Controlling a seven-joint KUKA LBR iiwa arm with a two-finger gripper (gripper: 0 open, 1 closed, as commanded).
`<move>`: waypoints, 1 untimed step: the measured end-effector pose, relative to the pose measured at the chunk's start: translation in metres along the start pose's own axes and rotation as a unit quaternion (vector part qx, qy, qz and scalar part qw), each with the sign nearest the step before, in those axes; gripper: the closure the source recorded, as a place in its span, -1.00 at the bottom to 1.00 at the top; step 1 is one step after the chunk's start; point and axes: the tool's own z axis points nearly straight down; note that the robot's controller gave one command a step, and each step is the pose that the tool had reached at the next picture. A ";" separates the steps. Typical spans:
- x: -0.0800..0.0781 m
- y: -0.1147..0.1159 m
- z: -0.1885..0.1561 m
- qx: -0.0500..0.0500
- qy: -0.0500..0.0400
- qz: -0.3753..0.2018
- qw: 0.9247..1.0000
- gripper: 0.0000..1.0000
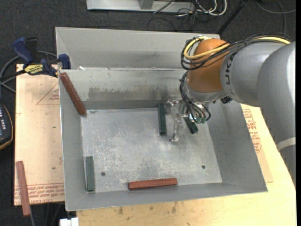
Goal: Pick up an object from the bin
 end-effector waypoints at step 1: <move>0.000 0.000 0.000 0.000 0.000 0.000 1.000 -1.00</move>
Offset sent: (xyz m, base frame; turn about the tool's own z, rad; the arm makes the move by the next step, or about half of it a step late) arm 0.0000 0.0000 0.0000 0.0000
